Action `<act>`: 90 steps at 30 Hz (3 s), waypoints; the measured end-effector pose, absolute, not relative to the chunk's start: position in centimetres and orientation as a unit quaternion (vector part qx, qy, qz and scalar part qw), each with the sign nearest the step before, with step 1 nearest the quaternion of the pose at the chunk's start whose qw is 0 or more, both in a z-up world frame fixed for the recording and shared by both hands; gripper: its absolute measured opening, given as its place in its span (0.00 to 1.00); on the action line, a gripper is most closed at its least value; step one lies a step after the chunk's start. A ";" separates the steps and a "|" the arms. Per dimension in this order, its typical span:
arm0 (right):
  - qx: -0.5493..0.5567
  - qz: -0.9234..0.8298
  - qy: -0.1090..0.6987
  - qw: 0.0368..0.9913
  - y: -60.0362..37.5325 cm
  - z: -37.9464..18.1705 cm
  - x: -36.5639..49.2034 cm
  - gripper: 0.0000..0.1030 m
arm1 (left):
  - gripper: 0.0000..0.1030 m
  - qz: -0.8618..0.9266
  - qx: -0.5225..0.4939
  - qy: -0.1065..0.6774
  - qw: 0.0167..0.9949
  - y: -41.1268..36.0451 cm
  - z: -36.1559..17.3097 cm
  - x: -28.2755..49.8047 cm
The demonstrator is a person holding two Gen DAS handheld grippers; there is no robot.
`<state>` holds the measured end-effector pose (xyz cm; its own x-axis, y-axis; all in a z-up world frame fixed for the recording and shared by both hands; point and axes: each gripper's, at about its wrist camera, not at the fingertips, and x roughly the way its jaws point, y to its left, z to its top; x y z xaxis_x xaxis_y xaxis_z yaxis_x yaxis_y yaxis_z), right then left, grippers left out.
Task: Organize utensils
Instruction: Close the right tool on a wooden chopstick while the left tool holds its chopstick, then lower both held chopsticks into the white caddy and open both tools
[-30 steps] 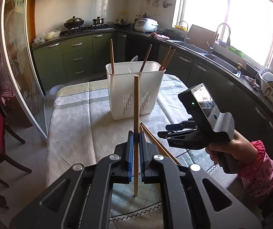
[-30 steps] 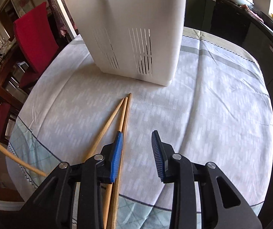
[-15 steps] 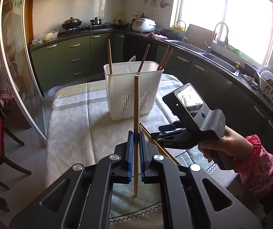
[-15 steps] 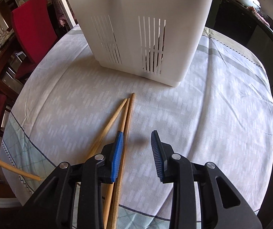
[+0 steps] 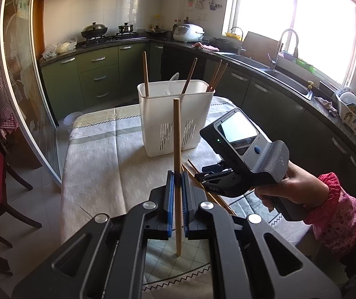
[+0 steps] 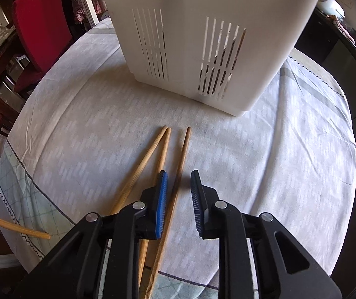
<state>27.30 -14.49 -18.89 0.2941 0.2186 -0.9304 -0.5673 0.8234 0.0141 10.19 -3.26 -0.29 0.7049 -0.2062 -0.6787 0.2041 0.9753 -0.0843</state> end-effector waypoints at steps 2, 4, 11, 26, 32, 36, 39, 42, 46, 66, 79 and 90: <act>-0.162 0.255 0.542 0.784 -13.9 -18.9 27.3 0.07 | 0.06 -0.111 -0.002 0.367 0.923 -3.3 -0.3 10.2; -0.159 0.253 0.544 0.784 -13.5 -18.9 27.4 0.06 | 0.06 -0.110 -0.003 0.367 0.924 -3.2 -0.3 10.2; -0.108 0.270 0.500 0.816 -15.3 -14.8 26.0 0.06 | 0.06 -0.112 -0.002 0.368 0.923 -3.0 -0.3 10.2; -0.039 0.303 0.367 0.879 -24.8 -3.9 16.1 0.06 | 0.05 -0.106 0.007 0.362 0.926 -2.9 0.2 9.8; -0.034 0.303 0.356 0.883 -26.3 -2.9 14.5 0.06 | 0.05 -0.104 0.014 0.358 0.928 -3.3 0.7 9.5; -0.030 0.303 0.354 0.884 -26.7 -3.1 14.5 0.06 | 0.05 -0.104 0.018 0.354 0.929 -3.6 1.1 9.3; -0.027 0.304 0.350 0.885 -26.8 -2.9 14.3 0.06 | 0.05 -0.105 0.020 0.351 0.930 -3.8 1.5 9.4; -0.025 0.305 0.348 0.886 -27.0 -2.9 14.2 0.06 | 0.05 -0.109 0.020 0.349 0.931 -4.1 1.9 9.6; -0.024 0.305 0.349 0.886 -27.4 -2.9 14.1 0.06 | 0.05 -0.117 0.014 0.339 0.933 -4.1 3.6 10.4; 0.008 0.294 0.357 0.887 -31.5 -3.7 13.9 0.06 | 0.06 -0.049 0.019 0.244 0.968 -6.2 14.8 22.8; 0.011 0.308 0.326 0.894 -30.5 0.4 14.6 0.06 | 0.12 -0.045 0.017 0.341 0.939 -5.1 7.2 26.8; 0.058 0.301 0.229 0.924 -27.2 10.7 21.4 0.06 | 0.26 -0.067 0.008 0.302 0.951 -2.7 8.0 17.6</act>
